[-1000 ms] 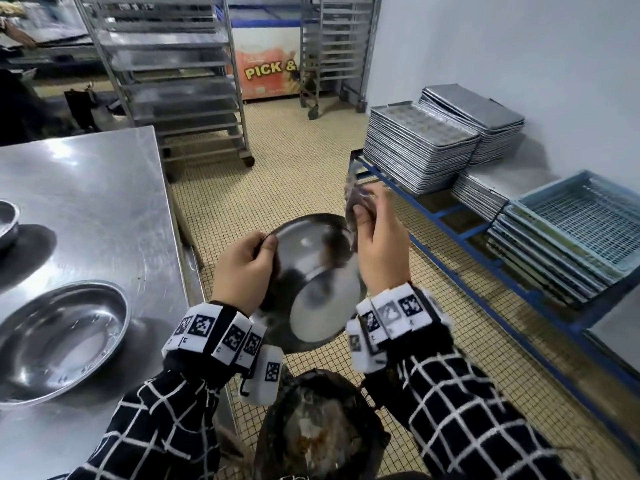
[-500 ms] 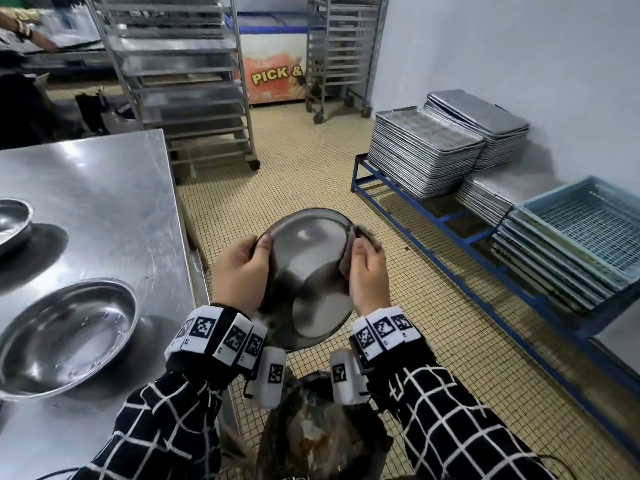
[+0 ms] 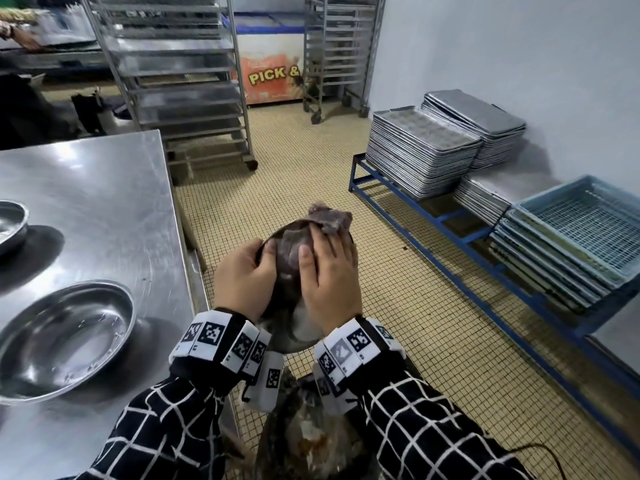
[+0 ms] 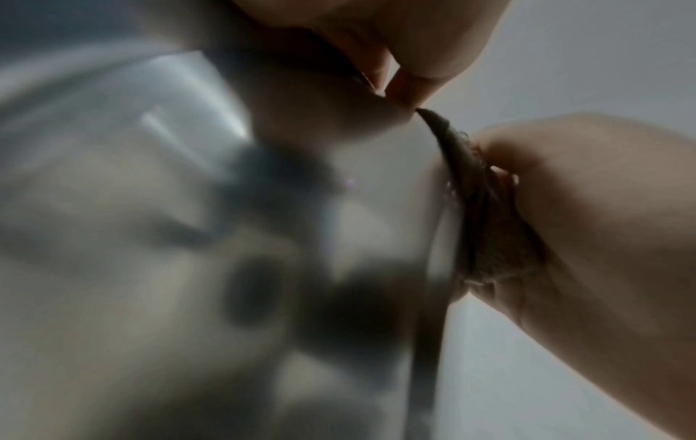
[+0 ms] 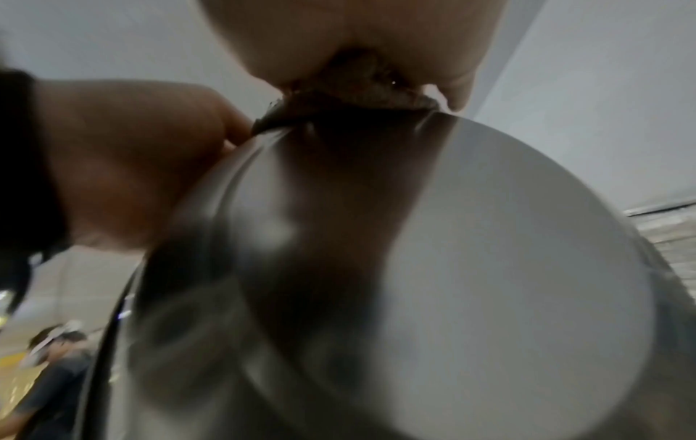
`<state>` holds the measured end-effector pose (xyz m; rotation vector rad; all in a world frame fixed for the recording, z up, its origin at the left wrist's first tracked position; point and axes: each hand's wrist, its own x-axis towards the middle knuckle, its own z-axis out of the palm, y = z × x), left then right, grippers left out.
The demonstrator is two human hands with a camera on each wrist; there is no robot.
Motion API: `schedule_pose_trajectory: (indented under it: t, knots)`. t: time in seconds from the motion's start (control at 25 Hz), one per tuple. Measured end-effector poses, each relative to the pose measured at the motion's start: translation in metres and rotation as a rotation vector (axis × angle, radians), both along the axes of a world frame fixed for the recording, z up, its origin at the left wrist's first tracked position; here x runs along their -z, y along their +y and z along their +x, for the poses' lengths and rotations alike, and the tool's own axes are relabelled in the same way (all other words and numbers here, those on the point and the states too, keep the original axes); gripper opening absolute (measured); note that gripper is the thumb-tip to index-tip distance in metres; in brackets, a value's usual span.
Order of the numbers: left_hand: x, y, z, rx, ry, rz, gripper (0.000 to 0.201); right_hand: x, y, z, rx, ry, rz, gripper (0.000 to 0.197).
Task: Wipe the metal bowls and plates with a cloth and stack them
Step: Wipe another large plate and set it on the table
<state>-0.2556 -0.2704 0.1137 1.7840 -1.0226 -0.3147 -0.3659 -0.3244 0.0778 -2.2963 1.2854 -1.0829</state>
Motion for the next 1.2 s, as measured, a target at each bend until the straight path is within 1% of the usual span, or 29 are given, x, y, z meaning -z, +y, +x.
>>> schedule_pose_trajectory:
  t: [0.08, 0.16, 0.24, 0.32, 0.36, 0.44, 0.48, 0.52, 0.6, 0.64, 0.72, 0.8, 0.88, 0.96, 1.0, 1.08, 1.12, 1.16, 1.2]
  knots:
    - [0.005, 0.0, 0.005, -0.012, 0.039, -0.023, 0.036, 0.0, -0.013, -0.001, 0.069, -0.024, 0.121, 0.073]
    - [0.011, 0.001, 0.01, -0.023, 0.087, -0.039, 0.035, 0.002, -0.027, -0.008, 0.108, -0.161, 0.296, 0.073]
    - [0.016, 0.001, 0.017, -0.007, 0.157, -0.036, 0.033, 0.006, -0.035, -0.02, 0.178, -0.332, 0.558, 0.064]
    - [0.026, 0.001, 0.024, 0.018, 0.247, -0.033, 0.03, 0.018, -0.035, -0.035, 0.243, -0.452, 0.807, 0.051]
    - [0.029, 0.002, 0.027, 0.03, 0.298, -0.033, 0.029, 0.024, -0.033, -0.041, 0.255, -0.505, 0.878, 0.049]
    - [0.037, 0.003, 0.03, 0.047, 0.354, -0.04, 0.028, 0.033, -0.031, -0.049, 0.266, -0.551, 0.92, 0.048]
    - [0.041, 0.005, 0.031, 0.05, 0.33, -0.033, 0.027, 0.035, -0.032, -0.051, 0.264, -0.534, 0.905, 0.049]
    - [0.044, 0.006, 0.032, 0.049, 0.249, 0.003, 0.024, 0.035, -0.033, -0.054, 0.251, -0.506, 0.879, 0.05]
    - [0.046, 0.009, 0.03, 0.062, 0.012, 0.13, 0.019, 0.03, -0.037, -0.061, 0.21, -0.434, 0.789, 0.046]
    - [0.047, 0.009, 0.027, 0.088, -0.058, 0.181, 0.025, 0.026, -0.041, -0.063, 0.179, -0.381, 0.73, 0.043]
    - [0.046, 0.01, 0.019, 0.154, -0.089, 0.21, 0.035, 0.018, -0.047, -0.066, 0.084, -0.231, 0.603, 0.039]
    - [0.042, 0.009, 0.008, 0.224, -0.138, 0.206, 0.039, 0.01, -0.054, -0.062, -0.024, -0.02, 0.455, 0.037]
    - [0.034, 0.006, 0.0, 0.253, -0.222, 0.191, 0.037, 0.002, -0.057, -0.055, -0.137, 0.155, 0.33, 0.035]
    - [0.028, 0.002, 0.001, 0.208, -0.259, 0.145, 0.031, -0.004, -0.058, -0.047, -0.224, 0.241, 0.24, 0.035]
    - [0.026, 0.0, 0.003, 0.183, -0.247, 0.139, 0.03, -0.007, -0.058, -0.043, -0.251, 0.261, 0.212, 0.035]
    - [0.025, -0.004, 0.01, 0.147, -0.185, 0.157, 0.037, -0.012, -0.055, -0.038, -0.293, 0.259, 0.195, 0.035]
    - [0.026, -0.004, 0.011, 0.128, -0.155, 0.166, 0.038, -0.011, -0.056, -0.037, -0.298, 0.211, 0.208, 0.036]
    - [0.026, -0.004, 0.013, 0.105, -0.133, 0.175, 0.039, -0.011, -0.057, -0.035, -0.278, 0.125, 0.231, 0.037]
    - [0.027, -0.003, 0.014, 0.079, -0.109, 0.186, 0.039, -0.009, -0.057, -0.034, -0.222, 0.006, 0.243, 0.038]
